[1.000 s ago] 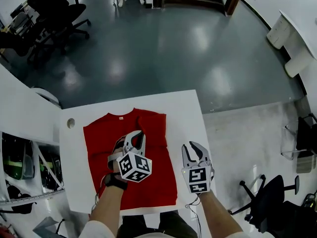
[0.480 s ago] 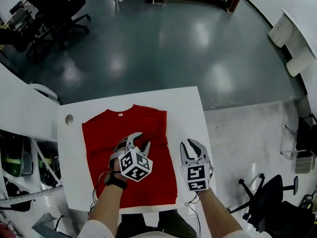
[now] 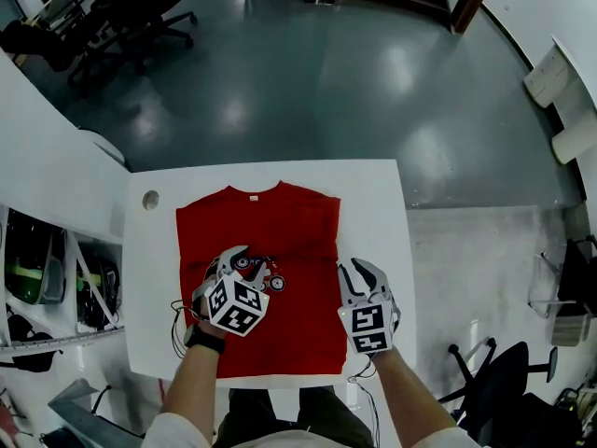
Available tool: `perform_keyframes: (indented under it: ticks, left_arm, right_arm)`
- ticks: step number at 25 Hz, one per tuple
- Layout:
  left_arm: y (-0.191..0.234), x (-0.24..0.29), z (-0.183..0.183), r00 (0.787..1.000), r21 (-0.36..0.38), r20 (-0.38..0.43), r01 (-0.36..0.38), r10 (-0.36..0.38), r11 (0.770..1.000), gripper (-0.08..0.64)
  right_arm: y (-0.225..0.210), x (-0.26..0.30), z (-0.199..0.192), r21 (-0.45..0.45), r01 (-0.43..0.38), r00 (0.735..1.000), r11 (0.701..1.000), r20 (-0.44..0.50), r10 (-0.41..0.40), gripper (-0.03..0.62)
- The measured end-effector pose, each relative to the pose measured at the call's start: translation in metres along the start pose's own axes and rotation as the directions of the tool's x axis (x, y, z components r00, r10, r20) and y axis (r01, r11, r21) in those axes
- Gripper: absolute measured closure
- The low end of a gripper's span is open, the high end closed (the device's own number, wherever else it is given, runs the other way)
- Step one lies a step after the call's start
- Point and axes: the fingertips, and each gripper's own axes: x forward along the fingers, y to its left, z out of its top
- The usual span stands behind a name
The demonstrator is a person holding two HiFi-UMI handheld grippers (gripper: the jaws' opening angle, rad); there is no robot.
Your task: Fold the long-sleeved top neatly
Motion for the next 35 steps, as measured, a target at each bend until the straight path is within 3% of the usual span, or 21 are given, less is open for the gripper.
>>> perform_keyframes:
  ticks: [6,21,35]
  left_arm:
    - [0.016,-0.032,-0.055,0.999,-0.114,-0.036,-0.031,0.027,0.993,0.380]
    - [-0.014,-0.093,-0.162,0.996,-0.252,-0.088,-0.023,0.001,0.967,0.370]
    - [-0.063,-0.129,-0.200,0.992,-0.218,-0.106,0.046,-0.071,0.975,0.370]
  right_arm:
    - [0.029,-0.003,-0.009,-0.035,-0.061,0.998,0.998,-0.024,0.061,0.475]
    - [0.067,-0.039,-0.053,-0.053,-0.121,0.989,0.991,-0.089,0.115,0.463]
    - [0.105,-0.081,-0.100,-0.039,-0.171,0.975,0.985,-0.148,0.163,0.462]
